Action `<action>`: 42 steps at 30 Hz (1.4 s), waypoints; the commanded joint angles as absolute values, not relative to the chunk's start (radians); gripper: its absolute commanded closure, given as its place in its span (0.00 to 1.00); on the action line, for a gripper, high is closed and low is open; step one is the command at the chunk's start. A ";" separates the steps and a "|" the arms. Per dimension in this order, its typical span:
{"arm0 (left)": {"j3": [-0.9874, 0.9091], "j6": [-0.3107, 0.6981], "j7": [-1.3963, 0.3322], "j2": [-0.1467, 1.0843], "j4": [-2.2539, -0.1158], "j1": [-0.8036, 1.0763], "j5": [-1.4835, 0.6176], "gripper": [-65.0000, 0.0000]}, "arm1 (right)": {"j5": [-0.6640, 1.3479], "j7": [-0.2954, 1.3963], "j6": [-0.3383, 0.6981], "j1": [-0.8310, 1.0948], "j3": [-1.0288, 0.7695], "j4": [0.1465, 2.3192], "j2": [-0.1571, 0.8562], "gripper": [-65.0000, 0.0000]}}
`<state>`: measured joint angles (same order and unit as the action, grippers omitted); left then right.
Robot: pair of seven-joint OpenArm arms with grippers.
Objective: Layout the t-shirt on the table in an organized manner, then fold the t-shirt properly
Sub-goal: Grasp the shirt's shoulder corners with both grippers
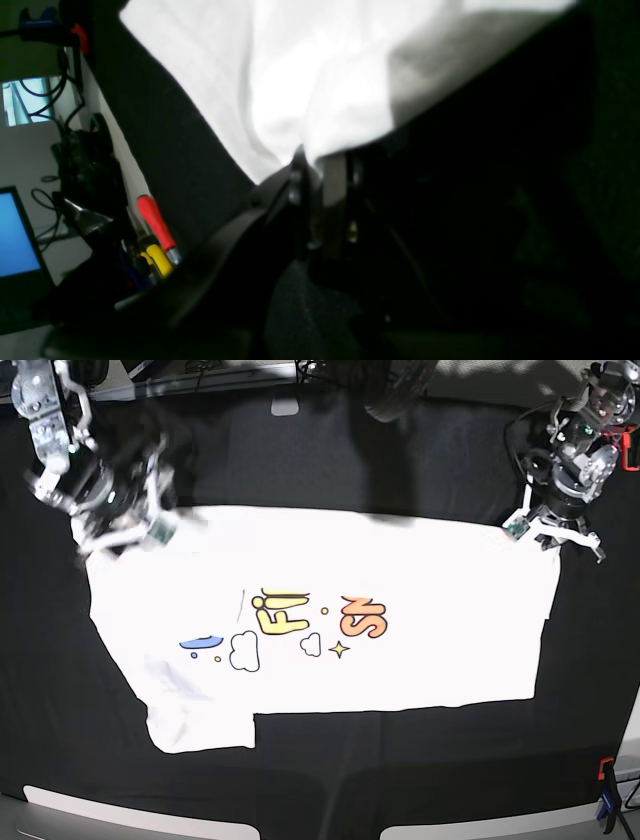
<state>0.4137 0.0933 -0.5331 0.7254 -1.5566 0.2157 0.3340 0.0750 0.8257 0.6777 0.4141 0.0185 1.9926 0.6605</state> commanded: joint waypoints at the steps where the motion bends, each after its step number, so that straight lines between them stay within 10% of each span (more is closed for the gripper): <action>1: 0.414 0.112 -0.538 0.731 -1.560 0.216 0.314 1.00 | 0.044 0.823 0.672 0.427 0.009 2.009 0.695 0.47; 7: 0.414 0.112 -0.537 0.731 -1.560 0.216 0.313 1.00 | -0.132 0.786 0.499 0.485 0.009 1.997 0.787 0.47; 25: 0.414 0.112 -0.526 0.731 -1.560 0.213 0.313 1.00 | -0.278 0.604 0.500 0.482 0.078 1.818 0.831 0.47; 42: 0.414 0.112 -0.526 0.731 -1.560 0.213 0.313 1.00 | -0.522 0.583 0.263 0.365 0.278 1.671 0.828 0.47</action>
